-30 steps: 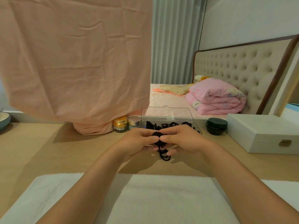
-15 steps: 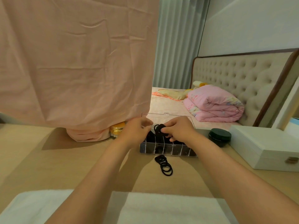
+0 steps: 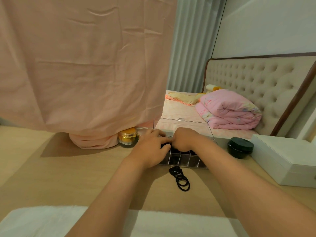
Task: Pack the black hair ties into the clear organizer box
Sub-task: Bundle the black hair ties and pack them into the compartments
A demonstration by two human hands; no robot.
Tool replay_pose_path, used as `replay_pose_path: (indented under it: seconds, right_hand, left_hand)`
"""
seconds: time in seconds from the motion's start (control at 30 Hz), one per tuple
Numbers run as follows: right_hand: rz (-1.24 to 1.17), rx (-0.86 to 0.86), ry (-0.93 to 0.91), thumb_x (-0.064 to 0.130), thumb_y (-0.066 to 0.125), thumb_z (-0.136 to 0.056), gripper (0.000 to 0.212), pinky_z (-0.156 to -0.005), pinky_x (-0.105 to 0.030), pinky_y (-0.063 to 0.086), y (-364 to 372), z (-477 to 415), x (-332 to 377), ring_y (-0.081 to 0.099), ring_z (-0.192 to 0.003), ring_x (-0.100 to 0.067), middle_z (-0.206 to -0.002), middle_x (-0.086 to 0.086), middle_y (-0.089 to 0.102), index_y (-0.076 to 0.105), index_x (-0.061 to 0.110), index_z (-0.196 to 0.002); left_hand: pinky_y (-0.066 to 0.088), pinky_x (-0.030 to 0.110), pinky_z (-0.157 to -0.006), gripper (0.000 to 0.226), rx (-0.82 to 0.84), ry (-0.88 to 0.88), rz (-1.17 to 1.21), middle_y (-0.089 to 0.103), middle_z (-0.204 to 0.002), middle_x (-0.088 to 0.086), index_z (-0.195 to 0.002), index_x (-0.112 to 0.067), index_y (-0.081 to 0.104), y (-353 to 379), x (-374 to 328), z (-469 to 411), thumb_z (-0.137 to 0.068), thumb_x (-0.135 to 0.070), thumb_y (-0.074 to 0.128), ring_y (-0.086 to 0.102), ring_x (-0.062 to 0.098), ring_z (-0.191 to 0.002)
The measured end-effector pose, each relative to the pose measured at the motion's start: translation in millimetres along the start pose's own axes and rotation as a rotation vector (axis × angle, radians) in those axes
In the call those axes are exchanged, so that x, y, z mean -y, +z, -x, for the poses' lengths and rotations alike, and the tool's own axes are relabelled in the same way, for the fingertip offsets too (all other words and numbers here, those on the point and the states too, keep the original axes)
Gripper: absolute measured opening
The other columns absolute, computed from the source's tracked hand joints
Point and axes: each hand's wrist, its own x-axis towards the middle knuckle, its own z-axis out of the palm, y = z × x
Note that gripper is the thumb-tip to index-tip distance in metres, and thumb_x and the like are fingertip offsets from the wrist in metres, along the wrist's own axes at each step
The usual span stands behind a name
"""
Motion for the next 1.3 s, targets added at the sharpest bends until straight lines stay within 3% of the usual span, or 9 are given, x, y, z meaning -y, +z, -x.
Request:
replay_pose_path:
  seconds: [0.13,0.27,0.43,0.53,0.67,0.9,1.0,1.13,1.3]
  right_hand:
    - [-0.076,0.116,-0.093,0.013,0.048,-0.104,0.026,-0.075,-0.031,0.041,-17,9,-12,0.052,-0.085,-0.024,-0.089,-0.009,0.056,0.066,0.003,-0.089]
    - [-0.288,0.037,-0.167,-0.001,0.042,-0.102,0.043,-0.099,-0.022,0.035,-24,25,-26,0.053,-0.132,-0.021,-0.143,-0.005,0.06,0.064,0.012,-0.137]
    - [-0.216,-0.107,-0.261,0.015,0.045,-0.095,0.042,-0.111,-0.033,0.038,-10,38,-39,0.054,-0.127,-0.017,-0.138,0.004,0.064,0.073,0.024,-0.125]
    - [0.01,-0.171,-0.367,0.034,0.03,-0.087,0.054,-0.112,-0.035,0.025,6,37,-39,0.052,-0.122,-0.013,-0.126,0.011,0.069,0.076,0.029,-0.116]
    - [0.183,-0.156,-0.4,0.036,0.022,-0.085,0.056,-0.119,-0.044,0.012,19,29,-32,0.048,-0.12,-0.011,-0.107,0.007,0.071,0.076,0.022,-0.092]
    - [0.017,-0.187,-0.358,0.028,0.039,-0.091,0.043,-0.124,-0.045,-0.005,2,39,-36,0.04,-0.142,-0.01,-0.126,0.009,0.071,0.079,0.026,-0.108]
    - [-0.089,-0.273,-0.341,0.021,0.046,-0.095,0.038,-0.125,-0.042,0.013,-10,55,-41,0.05,-0.134,-0.013,-0.131,0.01,0.069,0.075,0.031,-0.118]
    - [-0.263,-0.335,-0.316,0.015,0.052,-0.097,0.034,-0.099,-0.033,0.049,-9,85,-40,0.061,-0.106,-0.01,-0.123,0.009,0.069,0.075,0.03,-0.117]
    - [-0.162,-0.175,-0.254,0.023,0.058,-0.096,0.028,-0.09,-0.033,0.056,17,111,-34,0.066,-0.097,-0.005,-0.112,0.017,0.073,0.075,0.037,-0.114]
  left_hand:
    - [0.026,0.044,-0.116,0.041,0.001,0.002,-0.007,0.04,-0.151,-0.005,-0.142,-0.042,0.053,-2,-3,-2,-0.102,-0.046,0.04,0.023,0.015,-0.141]
    - [0.025,0.045,-0.115,0.039,0.034,-0.007,-0.051,0.038,-0.152,-0.005,-0.135,-0.04,0.06,-3,-7,-8,-0.102,-0.047,0.04,0.021,0.017,-0.142]
    - [0.025,0.042,-0.115,0.039,0.051,-0.018,-0.032,0.038,-0.152,-0.005,-0.137,-0.039,0.059,-1,-5,-13,-0.102,-0.041,0.044,0.021,0.016,-0.142]
    - [0.03,0.037,-0.112,0.037,-0.027,-0.014,0.105,0.049,-0.144,-0.007,-0.134,-0.034,0.063,-1,-3,-15,-0.099,-0.035,0.05,0.03,0.014,-0.138]
    - [0.036,0.034,-0.106,0.037,-0.063,-0.025,0.139,0.053,-0.138,-0.007,-0.132,-0.031,0.063,-4,-2,-14,-0.096,-0.028,0.053,0.037,0.012,-0.132]
    - [0.041,0.031,-0.101,0.036,-0.07,-0.023,0.097,0.055,-0.133,-0.007,-0.132,-0.032,0.062,-6,-4,-4,-0.098,-0.023,0.054,0.044,0.012,-0.122]
    - [0.042,0.027,-0.094,0.036,-0.116,-0.008,0.072,0.056,-0.128,-0.009,-0.13,-0.033,0.062,-11,-13,0,-0.097,-0.022,0.055,0.047,0.01,-0.116]
    - [0.046,0.027,-0.081,0.036,-0.106,0.027,0.042,0.057,-0.112,-0.01,-0.127,-0.033,0.064,-13,-23,11,-0.095,-0.019,0.057,0.05,0.008,-0.099]
    - [0.04,0.023,-0.07,0.022,-0.183,0.049,0.028,0.056,-0.099,-0.016,-0.105,-0.03,0.068,-9,-35,30,-0.091,-0.015,0.059,0.048,0.005,-0.09]
